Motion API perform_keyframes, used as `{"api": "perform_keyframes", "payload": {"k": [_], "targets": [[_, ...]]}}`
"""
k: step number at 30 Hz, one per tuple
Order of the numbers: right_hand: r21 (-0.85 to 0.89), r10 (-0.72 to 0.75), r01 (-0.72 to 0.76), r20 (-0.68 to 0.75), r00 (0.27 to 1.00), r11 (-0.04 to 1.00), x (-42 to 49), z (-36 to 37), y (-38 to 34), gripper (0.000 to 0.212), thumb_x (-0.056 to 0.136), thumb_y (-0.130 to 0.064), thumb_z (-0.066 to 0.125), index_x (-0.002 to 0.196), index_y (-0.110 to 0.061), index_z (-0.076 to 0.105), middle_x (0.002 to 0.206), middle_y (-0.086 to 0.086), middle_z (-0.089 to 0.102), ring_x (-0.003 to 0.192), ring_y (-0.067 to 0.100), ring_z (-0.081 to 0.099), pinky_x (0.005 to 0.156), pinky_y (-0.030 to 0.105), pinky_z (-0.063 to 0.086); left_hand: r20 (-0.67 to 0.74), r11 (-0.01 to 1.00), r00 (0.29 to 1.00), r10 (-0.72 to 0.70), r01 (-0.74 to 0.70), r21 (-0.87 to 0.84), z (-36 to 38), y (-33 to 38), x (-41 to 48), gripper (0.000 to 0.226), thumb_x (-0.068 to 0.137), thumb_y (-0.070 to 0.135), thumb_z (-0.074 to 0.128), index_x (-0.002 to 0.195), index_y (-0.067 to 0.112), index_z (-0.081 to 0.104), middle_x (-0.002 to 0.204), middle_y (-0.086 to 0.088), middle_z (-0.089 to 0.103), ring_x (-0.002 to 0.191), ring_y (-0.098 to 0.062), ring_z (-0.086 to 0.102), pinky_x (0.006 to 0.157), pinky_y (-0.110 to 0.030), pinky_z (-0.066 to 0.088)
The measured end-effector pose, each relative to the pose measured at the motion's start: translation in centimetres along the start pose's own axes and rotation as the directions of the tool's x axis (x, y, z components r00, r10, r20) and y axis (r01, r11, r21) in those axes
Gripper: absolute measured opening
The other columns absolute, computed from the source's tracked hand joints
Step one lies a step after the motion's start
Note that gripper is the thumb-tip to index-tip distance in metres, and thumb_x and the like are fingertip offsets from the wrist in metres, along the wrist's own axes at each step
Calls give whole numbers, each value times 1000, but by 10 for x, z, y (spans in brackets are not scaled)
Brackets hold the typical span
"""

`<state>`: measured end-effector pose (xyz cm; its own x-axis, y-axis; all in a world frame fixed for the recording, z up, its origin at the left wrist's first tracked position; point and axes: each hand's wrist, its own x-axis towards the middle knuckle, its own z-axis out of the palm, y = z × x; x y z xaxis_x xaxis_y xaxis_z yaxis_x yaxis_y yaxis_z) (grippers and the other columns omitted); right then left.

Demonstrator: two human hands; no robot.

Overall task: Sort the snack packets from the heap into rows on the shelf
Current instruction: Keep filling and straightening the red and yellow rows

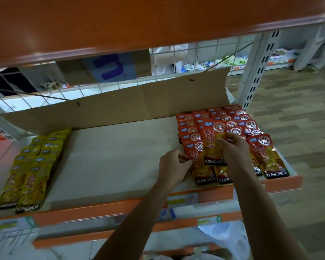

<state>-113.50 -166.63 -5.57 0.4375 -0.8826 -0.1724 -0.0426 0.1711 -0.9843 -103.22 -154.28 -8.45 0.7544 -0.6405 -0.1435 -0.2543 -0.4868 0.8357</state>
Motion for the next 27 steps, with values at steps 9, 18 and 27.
{"api": "perform_keyframes", "payload": {"k": [9,18,27], "targets": [[-43,-33,34,34,999,998,-6,24,5,13,91,-12,59,99,-21,63,90,-1,68,84,16,68,73,37,58,-141,988,985,102,-116,-98,-9,6,12,25,95,42,53,105,21,61,99,2,71,85,-6,67,75,-31,59],[-278,-139,173,137,981,945,-9,57,6,40,92,-17,59,132,-15,53,115,0,65,104,13,61,90,35,53,-240,930,963,119,-193,-312,-21,-4,28,58,83,22,73,129,43,43,94,22,62,80,13,63,59,-6,48],[-369,-186,233,158,970,900,-2,60,4,33,94,-18,56,126,-16,55,118,-2,62,108,11,57,83,23,44,-222,999,975,24,-18,26,-45,-20,69,48,84,25,70,131,21,58,125,3,64,100,-4,59,76,-5,40]]}}
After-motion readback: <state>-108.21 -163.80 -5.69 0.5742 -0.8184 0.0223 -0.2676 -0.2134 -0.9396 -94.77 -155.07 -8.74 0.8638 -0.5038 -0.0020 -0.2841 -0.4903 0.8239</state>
